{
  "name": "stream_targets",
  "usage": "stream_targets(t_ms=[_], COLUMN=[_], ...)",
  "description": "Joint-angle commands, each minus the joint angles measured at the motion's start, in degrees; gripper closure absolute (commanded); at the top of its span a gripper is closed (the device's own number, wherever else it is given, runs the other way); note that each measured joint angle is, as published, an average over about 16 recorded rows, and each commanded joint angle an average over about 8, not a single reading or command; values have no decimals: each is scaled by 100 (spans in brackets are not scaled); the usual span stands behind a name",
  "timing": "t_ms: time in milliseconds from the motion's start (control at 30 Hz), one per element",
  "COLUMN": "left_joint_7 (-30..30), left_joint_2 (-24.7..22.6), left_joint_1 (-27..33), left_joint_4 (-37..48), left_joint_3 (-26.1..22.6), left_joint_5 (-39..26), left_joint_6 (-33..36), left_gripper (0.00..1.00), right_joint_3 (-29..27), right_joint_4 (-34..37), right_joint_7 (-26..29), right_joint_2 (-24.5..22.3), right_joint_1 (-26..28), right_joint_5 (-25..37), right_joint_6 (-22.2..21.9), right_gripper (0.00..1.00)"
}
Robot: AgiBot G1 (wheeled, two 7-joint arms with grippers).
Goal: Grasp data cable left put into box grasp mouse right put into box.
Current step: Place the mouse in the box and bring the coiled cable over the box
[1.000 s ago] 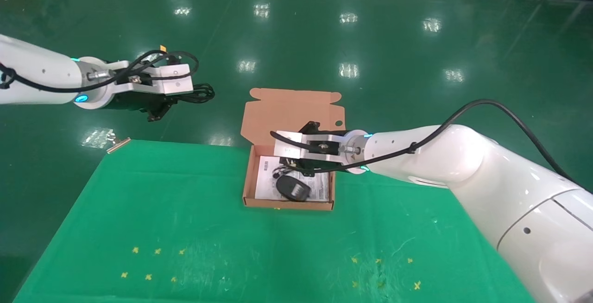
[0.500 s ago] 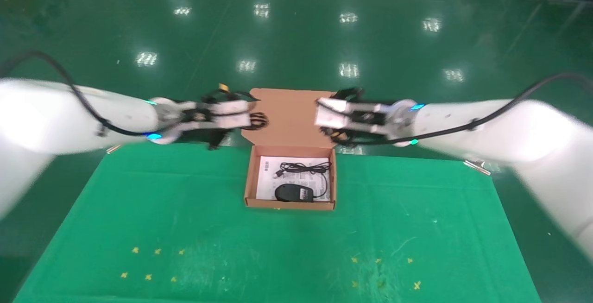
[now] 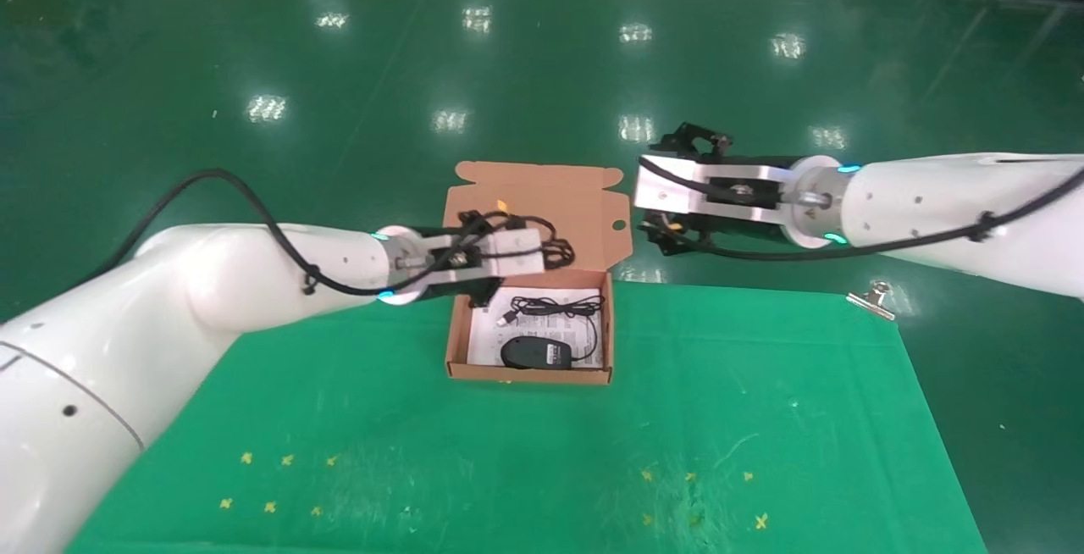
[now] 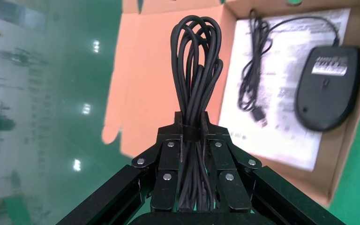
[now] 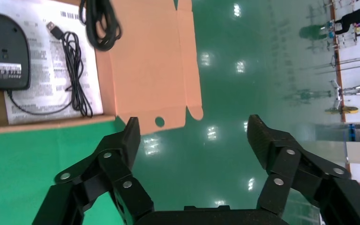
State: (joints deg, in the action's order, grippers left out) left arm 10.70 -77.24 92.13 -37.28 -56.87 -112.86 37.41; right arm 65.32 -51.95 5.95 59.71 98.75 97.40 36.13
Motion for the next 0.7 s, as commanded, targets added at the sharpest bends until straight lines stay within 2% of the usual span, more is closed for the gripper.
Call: stream_targets(t_ms=[33, 200, 233, 700], left_joint_7=[-159, -307, -317, -256], left_joint_2=[-83, -132, -138, -77], left_joint_1=[-33, -50, -52, -41], left_joint_4=[98, 192, 203, 149], left_joint_3=[-31, -174, -186, -154], left_joint_5=[149, 283, 292, 270], left_joint_6=[-87, -182, -195, -153], left_gripper=[66, 4, 0, 0], right_joint_3=[28, 162, 177, 129], right_joint_4=[-208, -450, -469, -396], right_joint_7=[211, 423, 435, 374], right_joint_2=[-132, -280, -291, -241], right_joint_1=[10, 83, 93, 73], right_joint_5=[118, 381, 404, 334], right_joint_6=[15, 170, 186, 150], right_gripper=[0, 0, 0, 0])
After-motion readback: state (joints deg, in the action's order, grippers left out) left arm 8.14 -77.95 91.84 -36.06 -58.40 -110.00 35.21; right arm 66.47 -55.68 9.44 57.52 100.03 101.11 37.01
